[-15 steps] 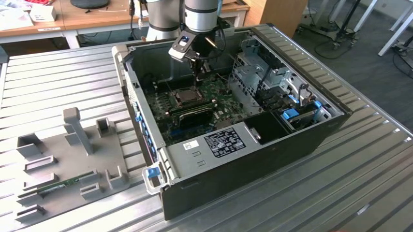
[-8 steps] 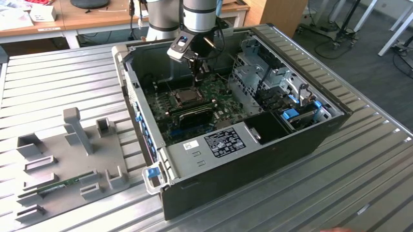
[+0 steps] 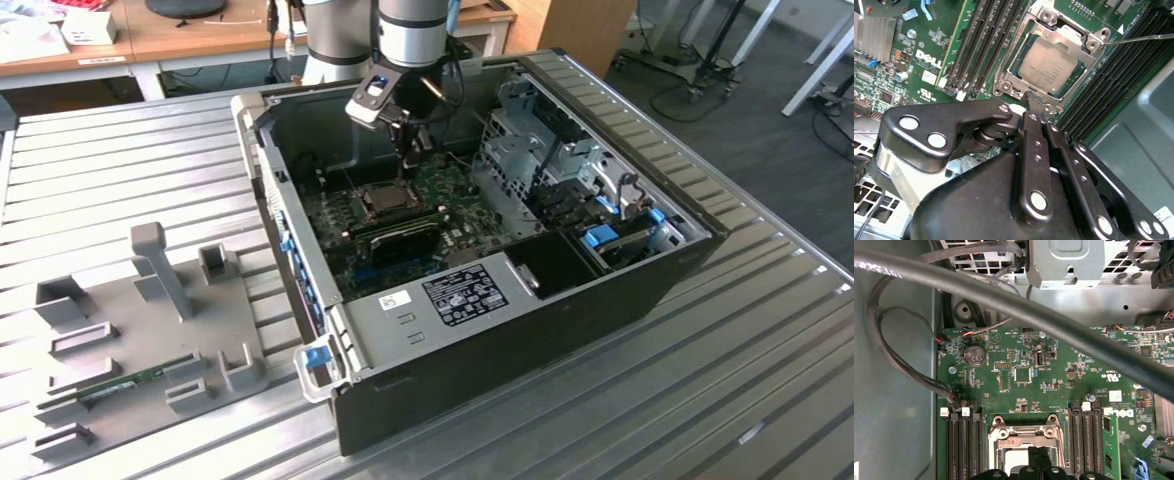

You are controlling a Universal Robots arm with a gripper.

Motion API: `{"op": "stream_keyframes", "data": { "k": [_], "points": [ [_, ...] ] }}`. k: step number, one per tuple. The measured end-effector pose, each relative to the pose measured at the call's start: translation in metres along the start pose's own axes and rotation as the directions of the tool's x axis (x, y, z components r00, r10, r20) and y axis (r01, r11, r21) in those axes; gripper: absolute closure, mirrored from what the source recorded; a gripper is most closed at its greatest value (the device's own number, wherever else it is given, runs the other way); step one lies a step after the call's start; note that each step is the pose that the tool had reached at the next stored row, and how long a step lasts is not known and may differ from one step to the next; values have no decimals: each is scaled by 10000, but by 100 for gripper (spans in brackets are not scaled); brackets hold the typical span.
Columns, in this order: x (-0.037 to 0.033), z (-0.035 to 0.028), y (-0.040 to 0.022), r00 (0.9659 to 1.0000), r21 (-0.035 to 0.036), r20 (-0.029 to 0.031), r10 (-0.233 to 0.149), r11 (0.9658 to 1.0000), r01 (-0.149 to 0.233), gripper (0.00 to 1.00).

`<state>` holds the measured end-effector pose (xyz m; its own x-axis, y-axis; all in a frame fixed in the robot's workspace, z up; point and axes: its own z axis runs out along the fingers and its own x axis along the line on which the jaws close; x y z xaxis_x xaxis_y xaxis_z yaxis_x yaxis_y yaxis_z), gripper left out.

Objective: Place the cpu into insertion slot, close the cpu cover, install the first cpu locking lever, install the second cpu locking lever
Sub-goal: 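Close the cpu cover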

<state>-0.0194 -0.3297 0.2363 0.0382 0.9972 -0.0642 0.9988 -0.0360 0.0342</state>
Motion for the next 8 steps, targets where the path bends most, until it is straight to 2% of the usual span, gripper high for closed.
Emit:
{"op": "stream_keyframes", "data": {
  "k": [2, 8],
  "points": [
    [1, 9, 0, 9999, 5, -121, 3, 10000, -3, 89],
    [1, 9, -2, 9999, 5, -134, 3, 10000, -3, 89]
  ]
}}
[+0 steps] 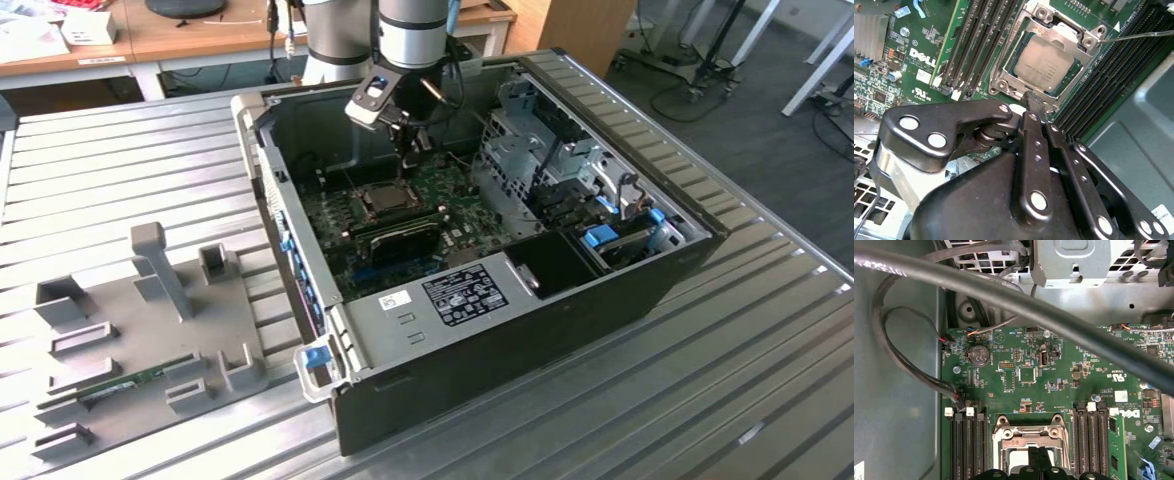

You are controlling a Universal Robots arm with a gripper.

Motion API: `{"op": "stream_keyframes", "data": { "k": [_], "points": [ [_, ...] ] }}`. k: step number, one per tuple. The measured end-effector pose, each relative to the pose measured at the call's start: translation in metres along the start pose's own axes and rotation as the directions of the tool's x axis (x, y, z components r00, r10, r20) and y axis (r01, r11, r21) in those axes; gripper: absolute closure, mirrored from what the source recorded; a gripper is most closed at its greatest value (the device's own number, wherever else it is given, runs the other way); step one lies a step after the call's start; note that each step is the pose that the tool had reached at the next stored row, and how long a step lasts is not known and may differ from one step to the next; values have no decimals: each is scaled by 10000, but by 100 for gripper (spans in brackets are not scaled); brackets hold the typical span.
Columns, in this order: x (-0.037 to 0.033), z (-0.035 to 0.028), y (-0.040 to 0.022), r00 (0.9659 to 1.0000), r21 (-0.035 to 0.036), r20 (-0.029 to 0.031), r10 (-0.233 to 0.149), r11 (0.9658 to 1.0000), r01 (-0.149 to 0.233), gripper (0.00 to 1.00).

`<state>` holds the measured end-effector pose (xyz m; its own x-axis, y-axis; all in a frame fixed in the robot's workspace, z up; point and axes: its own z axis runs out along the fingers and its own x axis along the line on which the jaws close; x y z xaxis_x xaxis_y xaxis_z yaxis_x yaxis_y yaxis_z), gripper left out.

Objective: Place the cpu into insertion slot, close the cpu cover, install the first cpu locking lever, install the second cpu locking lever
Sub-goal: 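Close the cpu cover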

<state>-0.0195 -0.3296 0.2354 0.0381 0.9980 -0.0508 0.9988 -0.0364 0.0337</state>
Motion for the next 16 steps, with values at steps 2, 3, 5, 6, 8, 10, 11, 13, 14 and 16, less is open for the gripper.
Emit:
{"op": "stream_keyframes", "data": {
  "k": [2, 3, 5, 6, 8, 10, 11, 13, 14, 16],
  "points": [
    [0, 0, 0, 10000, 0, 1, -1, 10000, 1, 89],
    [0, 0, 0, 10000, 0, 1, -1, 10000, 1, 89],
    [0, 0, 0, 10000, -1, 1, -15, 10000, 15, 89],
    [0, 0, -1, 10000, -6, -2, -98, 10000, 98, 89],
    [0, 2, -1, 9991, -23, -14, -433, 9991, 433, 89],
    [0, 3, -1, 9969, -42, -25, -792, 9969, 792, 89],
    [0, 4, -1, 9953, -52, -31, -969, 9953, 969, 89],
    [0, 5, -1, 9912, -71, -39, -1326, 9912, 1325, 89],
    [0, 5, -1, 9899, -75, -42, -1419, 9899, 1419, 89],
    [0, 5, -1, 9898, -77, -42, -1423, 9898, 1423, 89]
  ]
}}
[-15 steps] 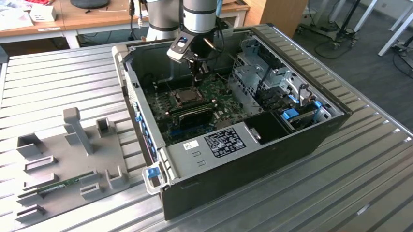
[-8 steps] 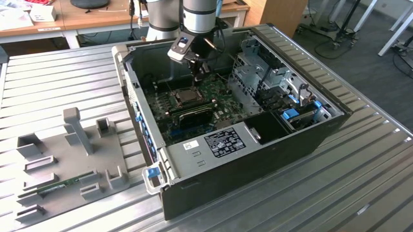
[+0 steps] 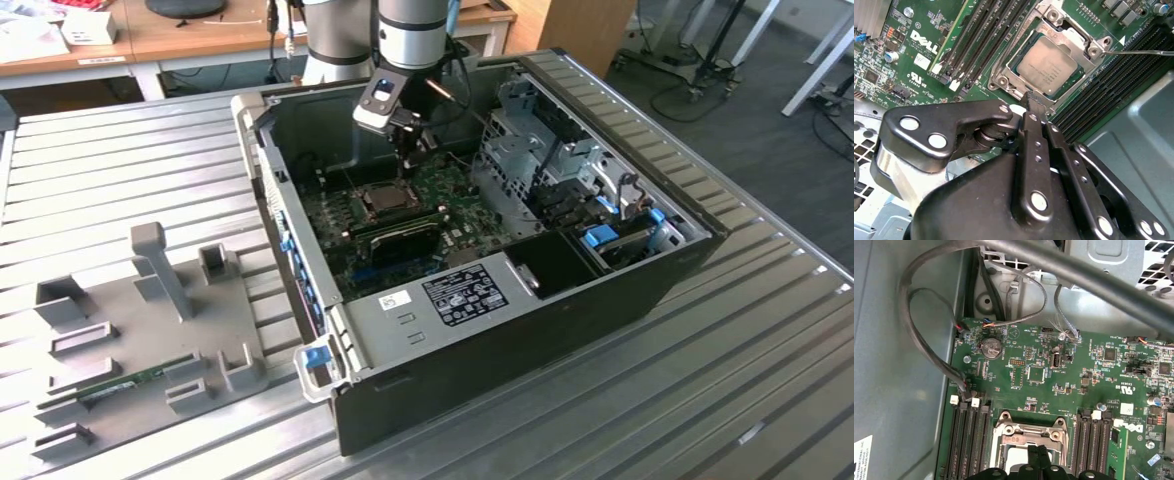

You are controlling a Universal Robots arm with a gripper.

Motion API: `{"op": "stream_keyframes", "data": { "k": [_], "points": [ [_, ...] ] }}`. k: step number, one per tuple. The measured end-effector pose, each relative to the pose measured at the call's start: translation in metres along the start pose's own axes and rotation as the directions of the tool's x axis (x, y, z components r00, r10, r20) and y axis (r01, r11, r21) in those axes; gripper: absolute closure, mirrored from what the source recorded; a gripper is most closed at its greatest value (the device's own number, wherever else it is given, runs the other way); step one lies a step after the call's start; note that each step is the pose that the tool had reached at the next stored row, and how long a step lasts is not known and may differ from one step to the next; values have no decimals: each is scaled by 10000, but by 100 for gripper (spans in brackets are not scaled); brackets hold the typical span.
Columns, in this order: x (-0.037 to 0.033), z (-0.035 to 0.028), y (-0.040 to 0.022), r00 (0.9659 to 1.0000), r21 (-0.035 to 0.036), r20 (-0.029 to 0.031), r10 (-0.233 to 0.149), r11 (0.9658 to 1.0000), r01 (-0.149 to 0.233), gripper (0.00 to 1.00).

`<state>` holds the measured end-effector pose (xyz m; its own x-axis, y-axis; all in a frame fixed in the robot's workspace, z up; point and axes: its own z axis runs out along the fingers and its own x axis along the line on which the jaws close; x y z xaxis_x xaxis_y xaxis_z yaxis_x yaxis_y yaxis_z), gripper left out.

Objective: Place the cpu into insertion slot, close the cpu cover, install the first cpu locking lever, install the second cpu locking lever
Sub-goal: 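Close the cpu cover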

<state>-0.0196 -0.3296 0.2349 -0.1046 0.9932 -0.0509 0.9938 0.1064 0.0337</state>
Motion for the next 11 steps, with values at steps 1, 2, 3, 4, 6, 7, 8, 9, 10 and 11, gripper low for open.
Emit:
{"op": "stream_keyframes", "data": {
  "k": [1, 2, 3, 4, 6, 7, 8, 9, 10, 11],
  "points": [
    [0, 0, 0, 10000, 0, 0, -2, 10000, 2, 89],
    [0, 0, 0, 10000, 0, 0, -2, 10000, 2, 89],
    [0, 0, 0, 10000, 0, 0, -2, 10000, 2, 89],
    [0, 0, 0, 10000, 0, 0, -2, 10000, 2, 89],
    [0, 0, 0, 10000, 0, 0, -3, 10000, 3, 89],
    [0, 0, 0, 10000, 0, 0, -3, 10000, 3, 89],
    [0, 0, 0, 10000, 0, 0, -3, 10000, 3, 89],
    [0, 0, 0, 10000, 0, 0, -3, 10000, 3, 89],
    [0, 0, 0, 10000, 0, 0, -4, 10000, 4, 89],
    [0, 0, 0, 10000, 0, 0, -6, 10000, 6, 89]
  ]
}}
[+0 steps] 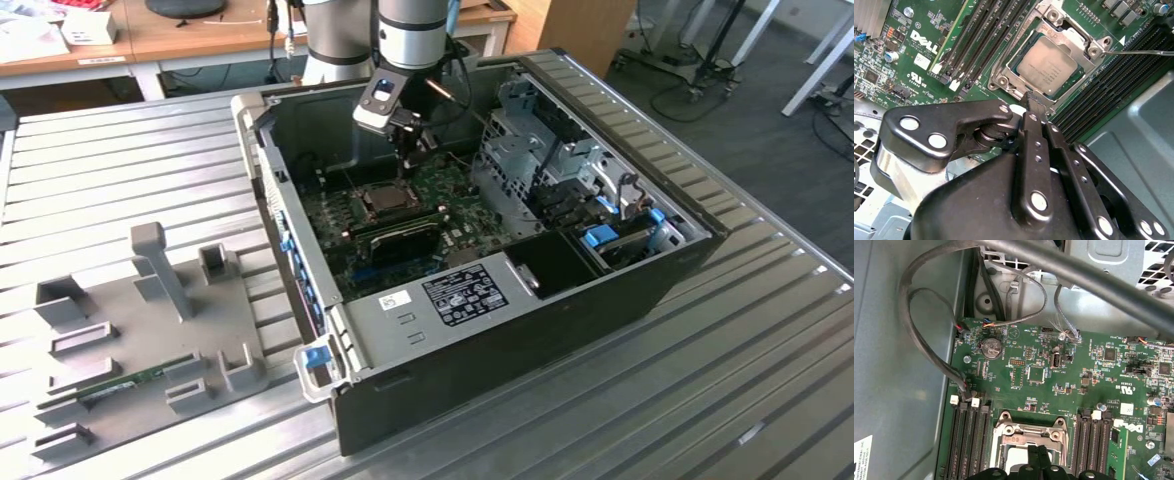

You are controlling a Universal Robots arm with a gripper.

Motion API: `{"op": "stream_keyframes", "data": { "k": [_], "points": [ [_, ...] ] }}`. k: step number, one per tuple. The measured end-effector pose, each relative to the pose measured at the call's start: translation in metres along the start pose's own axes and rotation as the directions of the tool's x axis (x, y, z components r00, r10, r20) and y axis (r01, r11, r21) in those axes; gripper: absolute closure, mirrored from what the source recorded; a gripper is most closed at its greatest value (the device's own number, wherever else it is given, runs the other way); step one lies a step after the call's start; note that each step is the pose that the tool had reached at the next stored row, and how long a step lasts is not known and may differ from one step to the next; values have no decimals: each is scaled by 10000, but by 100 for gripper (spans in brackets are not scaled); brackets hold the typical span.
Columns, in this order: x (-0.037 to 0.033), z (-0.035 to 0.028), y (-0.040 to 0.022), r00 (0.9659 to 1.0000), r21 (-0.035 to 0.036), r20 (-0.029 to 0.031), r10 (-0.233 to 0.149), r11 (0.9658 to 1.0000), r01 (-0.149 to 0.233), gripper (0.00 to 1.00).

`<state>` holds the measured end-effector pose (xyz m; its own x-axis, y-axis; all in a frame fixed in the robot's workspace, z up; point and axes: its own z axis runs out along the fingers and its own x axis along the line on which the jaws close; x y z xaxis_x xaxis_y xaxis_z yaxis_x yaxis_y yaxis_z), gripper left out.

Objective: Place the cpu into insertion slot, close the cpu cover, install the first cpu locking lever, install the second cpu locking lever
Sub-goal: 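Close the cpu cover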

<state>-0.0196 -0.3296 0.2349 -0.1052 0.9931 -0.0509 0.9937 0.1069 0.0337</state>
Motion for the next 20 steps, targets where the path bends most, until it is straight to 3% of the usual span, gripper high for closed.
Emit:
{"op": "stream_keyframes", "data": {
  "k": [8, 20],
  "points": [
    [0, 1, 0, 9993, -20, -13, -374, 9993, 374, 89],
    [0, 0, 0, 9989, -24, -16, -458, 9989, 458, 89]
  ]
}}
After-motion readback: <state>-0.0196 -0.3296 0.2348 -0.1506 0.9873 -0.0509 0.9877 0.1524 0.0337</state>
